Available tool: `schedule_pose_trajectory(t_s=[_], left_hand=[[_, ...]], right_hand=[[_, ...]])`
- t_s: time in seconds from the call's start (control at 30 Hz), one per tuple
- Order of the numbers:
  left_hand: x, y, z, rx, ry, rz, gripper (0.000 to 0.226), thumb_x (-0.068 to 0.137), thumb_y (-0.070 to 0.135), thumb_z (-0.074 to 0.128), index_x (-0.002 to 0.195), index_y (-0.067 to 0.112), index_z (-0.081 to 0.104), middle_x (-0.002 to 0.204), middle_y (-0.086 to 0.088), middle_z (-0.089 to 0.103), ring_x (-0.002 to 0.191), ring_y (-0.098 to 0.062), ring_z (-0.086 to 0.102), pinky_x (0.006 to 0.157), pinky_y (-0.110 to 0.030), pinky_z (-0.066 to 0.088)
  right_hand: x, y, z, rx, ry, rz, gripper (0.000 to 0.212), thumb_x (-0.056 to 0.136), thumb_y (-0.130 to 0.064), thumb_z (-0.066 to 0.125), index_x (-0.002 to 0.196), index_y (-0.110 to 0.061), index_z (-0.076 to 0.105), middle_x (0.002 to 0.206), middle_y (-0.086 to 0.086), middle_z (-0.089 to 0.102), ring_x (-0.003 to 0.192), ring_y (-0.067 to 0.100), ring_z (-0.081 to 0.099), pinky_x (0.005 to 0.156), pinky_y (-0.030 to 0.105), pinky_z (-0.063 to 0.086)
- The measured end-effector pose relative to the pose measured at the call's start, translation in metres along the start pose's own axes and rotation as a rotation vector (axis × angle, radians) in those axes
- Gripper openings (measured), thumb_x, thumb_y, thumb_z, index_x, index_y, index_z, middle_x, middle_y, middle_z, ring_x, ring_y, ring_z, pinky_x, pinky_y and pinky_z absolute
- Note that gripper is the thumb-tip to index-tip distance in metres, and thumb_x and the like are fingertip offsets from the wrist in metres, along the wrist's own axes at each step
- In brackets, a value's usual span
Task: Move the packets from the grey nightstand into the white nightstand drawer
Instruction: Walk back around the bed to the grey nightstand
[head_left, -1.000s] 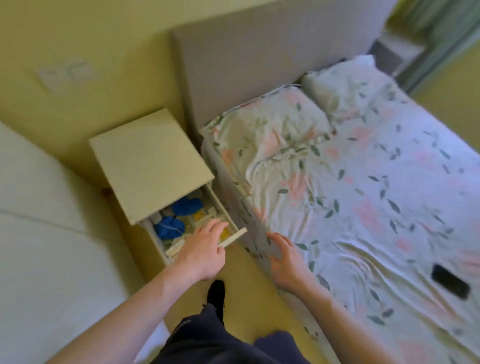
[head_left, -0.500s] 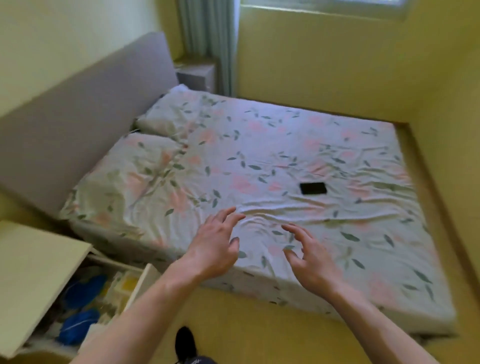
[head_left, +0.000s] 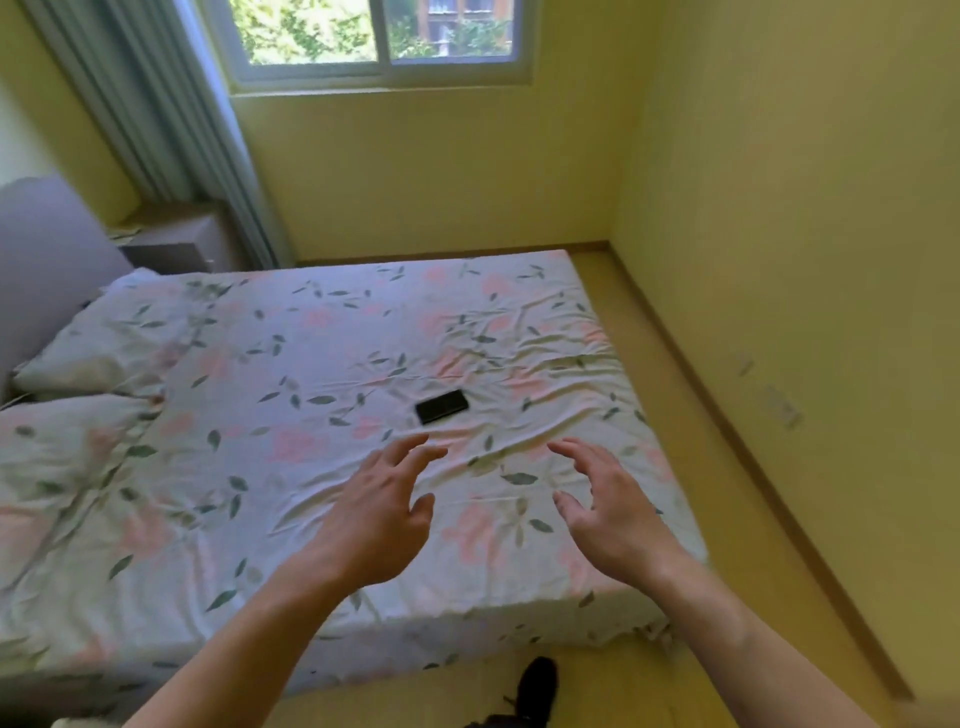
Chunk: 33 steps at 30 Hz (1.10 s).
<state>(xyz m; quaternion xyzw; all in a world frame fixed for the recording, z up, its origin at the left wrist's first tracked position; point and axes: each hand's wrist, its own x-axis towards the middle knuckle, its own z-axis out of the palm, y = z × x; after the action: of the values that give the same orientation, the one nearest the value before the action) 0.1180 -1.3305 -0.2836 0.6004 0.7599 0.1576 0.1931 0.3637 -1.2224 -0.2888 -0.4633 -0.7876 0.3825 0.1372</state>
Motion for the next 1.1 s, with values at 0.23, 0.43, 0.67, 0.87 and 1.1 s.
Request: schedule_pose_trajectory(t_s=[0.23, 0.43, 0.67, 0.87, 1.1], left_hand=[[0.138, 0.093, 0.066, 0.008, -0.057, 0.055, 0.051, 0.102, 0.033, 0.052, 0.149, 0.043, 0.037, 0.163, 0.016, 0.023, 0.149, -0.016, 0.026, 0.123, -0.037, 0.025], [0.262, 0.221, 0.109, 0.020, -0.103, 0.203, 0.050, 0.102, 0.033, 0.050, 0.150, 0.039, 0.038, 0.164, 0.014, 0.023, 0.149, -0.018, 0.026, 0.122, -0.037, 0.024], [0.370, 0.355, 0.144, -0.005, -0.069, 0.276, 0.050, 0.101, 0.032, 0.052, 0.149, 0.041, 0.040, 0.162, 0.016, 0.025, 0.147, -0.015, 0.029, 0.120, -0.037, 0.029], [0.441, 0.430, 0.181, -0.012, -0.009, 0.149, 0.052, 0.101, 0.032, 0.053, 0.150, 0.040, 0.038, 0.164, 0.015, 0.022, 0.150, -0.014, 0.023, 0.123, -0.038, 0.025], [0.502, 0.490, 0.198, -0.064, 0.102, -0.034, 0.051, 0.101, 0.031, 0.053, 0.149, 0.042, 0.038, 0.163, 0.017, 0.023, 0.150, -0.011, 0.021, 0.122, -0.037, 0.022]], right_hand=[[0.047, 0.098, -0.114, -0.019, 0.043, 0.080, 0.052, 0.102, -0.024, 0.056, 0.149, -0.038, 0.042, 0.156, -0.020, 0.035, 0.145, 0.003, 0.032, 0.121, 0.030, 0.029], [0.078, 0.179, -0.229, -0.037, 0.143, 0.191, 0.049, 0.102, -0.027, 0.058, 0.148, -0.036, 0.043, 0.149, -0.021, 0.037, 0.138, 0.001, 0.036, 0.114, 0.023, 0.030], [0.131, 0.268, -0.339, 0.034, 0.193, 0.185, 0.051, 0.102, -0.023, 0.059, 0.147, -0.040, 0.044, 0.155, -0.020, 0.036, 0.143, 0.005, 0.037, 0.118, 0.029, 0.034], [0.200, 0.347, -0.432, 0.031, 0.109, 0.090, 0.052, 0.101, -0.024, 0.060, 0.147, -0.039, 0.043, 0.154, -0.020, 0.036, 0.142, 0.003, 0.036, 0.118, 0.025, 0.032], [0.287, 0.397, -0.528, -0.052, 0.004, -0.027, 0.052, 0.100, -0.020, 0.061, 0.148, -0.032, 0.045, 0.153, -0.016, 0.039, 0.129, -0.008, 0.031, 0.110, 0.013, 0.021]])
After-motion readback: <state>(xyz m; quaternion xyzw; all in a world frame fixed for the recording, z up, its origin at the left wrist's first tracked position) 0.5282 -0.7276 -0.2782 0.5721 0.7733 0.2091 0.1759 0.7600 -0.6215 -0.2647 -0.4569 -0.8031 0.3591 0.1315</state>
